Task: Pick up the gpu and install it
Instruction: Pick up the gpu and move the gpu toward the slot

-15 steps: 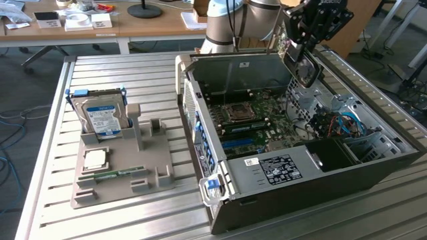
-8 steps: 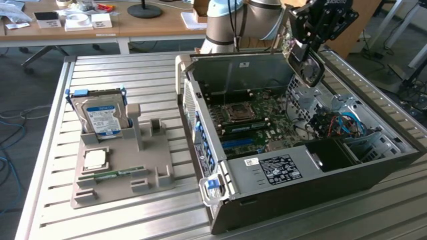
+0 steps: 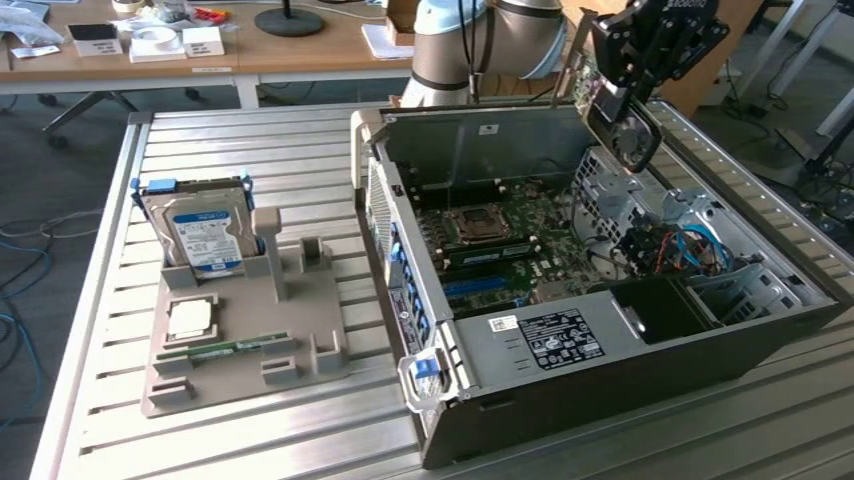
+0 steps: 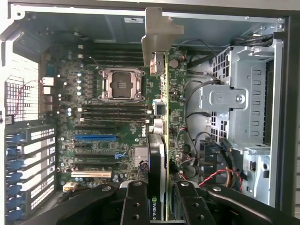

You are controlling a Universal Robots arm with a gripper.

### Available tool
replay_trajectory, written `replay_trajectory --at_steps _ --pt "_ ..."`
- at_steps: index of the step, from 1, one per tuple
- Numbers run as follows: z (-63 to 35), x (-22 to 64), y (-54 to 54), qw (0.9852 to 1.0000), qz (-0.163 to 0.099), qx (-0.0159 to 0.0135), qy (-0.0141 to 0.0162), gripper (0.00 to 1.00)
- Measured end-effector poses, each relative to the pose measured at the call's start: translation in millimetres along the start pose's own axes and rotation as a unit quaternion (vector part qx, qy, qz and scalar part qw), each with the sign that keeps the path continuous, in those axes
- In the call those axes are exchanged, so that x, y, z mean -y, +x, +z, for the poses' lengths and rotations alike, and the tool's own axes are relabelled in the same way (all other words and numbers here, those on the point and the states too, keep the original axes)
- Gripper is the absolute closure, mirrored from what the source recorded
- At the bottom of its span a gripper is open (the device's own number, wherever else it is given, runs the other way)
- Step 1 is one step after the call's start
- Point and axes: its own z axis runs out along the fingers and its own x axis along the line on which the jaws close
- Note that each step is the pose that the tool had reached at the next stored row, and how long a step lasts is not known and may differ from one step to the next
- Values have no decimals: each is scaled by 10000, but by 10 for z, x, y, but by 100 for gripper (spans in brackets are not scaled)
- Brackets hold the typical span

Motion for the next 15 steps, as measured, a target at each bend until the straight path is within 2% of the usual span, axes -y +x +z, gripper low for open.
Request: replay_trajectory --at_steps 15 --pt "6 -1 -213 10000 -9 -1 -3 73"
